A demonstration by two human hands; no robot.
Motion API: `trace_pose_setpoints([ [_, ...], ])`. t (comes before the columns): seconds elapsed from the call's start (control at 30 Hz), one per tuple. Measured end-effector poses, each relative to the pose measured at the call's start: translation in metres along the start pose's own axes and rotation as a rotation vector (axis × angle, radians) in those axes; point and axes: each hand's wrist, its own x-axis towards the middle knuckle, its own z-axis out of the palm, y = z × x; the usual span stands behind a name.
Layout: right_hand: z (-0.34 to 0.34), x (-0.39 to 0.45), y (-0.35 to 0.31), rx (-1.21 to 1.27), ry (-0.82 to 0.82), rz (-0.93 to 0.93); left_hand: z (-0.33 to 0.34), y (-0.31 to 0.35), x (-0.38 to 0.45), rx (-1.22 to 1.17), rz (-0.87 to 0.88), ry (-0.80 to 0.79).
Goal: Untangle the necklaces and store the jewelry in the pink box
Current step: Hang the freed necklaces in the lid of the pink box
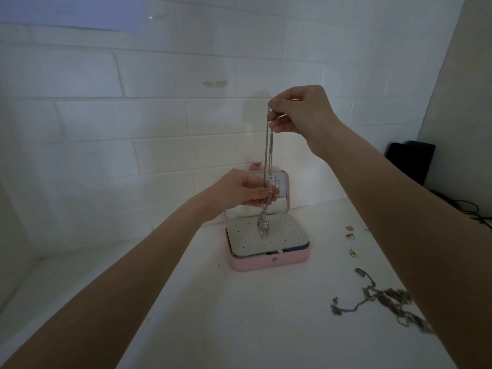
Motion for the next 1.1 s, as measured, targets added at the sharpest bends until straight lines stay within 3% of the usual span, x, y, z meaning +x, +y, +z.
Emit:
trace_pose_setpoints([
  [0.27,-0.003,0.001,-0.002,0.044,-0.001,0.026,0.0,0.004,0.002,-0.041,-0.026,0.015],
  [0.57,-0.01,-0.003,-0.005,0.167,-0.001,0.058,-0.001,0.003,0.005,-0.01,0.063,0.003],
  [0.73,-0.024,-0.008,0.008,0.135,0.016,0.112,-0.013,-0.008,0.004,-0.035,-0.02,0.031],
  [0.93,-0.05,-0.017,0.035,-0.037,-0.238,0.306,-0.024,-0.013,0.004,0.07,-0.046,0.107],
  [1.1,-0.052,-0.03,0.062,-0.636,-0.573,0.522,-0.024,-0.013,0.006,0.154,-0.06,0.068],
])
